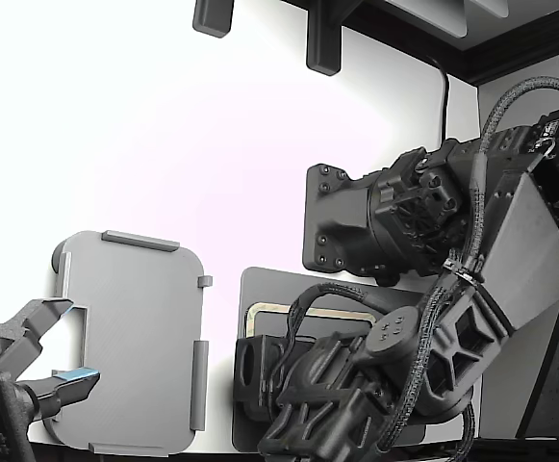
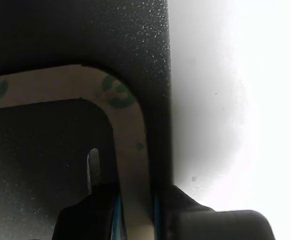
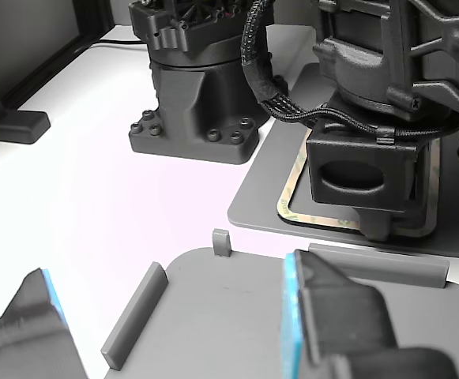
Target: Move top rectangular frame to the holder.
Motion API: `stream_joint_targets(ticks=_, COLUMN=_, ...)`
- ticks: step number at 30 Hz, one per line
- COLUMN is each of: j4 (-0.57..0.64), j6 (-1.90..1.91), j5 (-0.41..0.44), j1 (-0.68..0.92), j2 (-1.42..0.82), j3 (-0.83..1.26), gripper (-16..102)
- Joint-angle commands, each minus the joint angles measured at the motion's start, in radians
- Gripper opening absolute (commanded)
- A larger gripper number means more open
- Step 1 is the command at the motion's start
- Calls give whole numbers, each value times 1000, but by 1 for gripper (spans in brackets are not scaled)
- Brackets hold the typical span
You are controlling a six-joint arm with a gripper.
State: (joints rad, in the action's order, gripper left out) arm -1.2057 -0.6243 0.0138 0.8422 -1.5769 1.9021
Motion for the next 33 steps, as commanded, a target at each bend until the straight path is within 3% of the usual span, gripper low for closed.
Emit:
stream_joint_targets(ticks=1, j4=9, j6=5, j5=9, j1=-8, j2=-21, j3=-14, gripper=13)
stream_joint_targets(ticks=4, j4=17, j6=14, j5=25, j1=-8, j2=-21, j3=-14, gripper=-9)
stream_joint_targets(ticks=5, j4=14, j6=14, j5=26, j1=-8, j2=-21, j3=-15, gripper=-10)
stream_joint_targets(ticks=13, j4=-52, j6=-2, j5=12, j1=-8, j2=-18, j3=-77, gripper=-11)
stream_joint_targets(ticks=19, j4=-239, j6=23, j5=11, j1=-8, j2=9, j3=-273, gripper=-11)
stream_joint_targets(ticks=26, j4=-407, j6=69, j5=72, j1=-8, j2=52, j3=-503, gripper=-11)
stream_joint_targets(ticks=33, j4=-449, j6=298, j5=160, j1=-11, j2=48, j3=-618, gripper=-11)
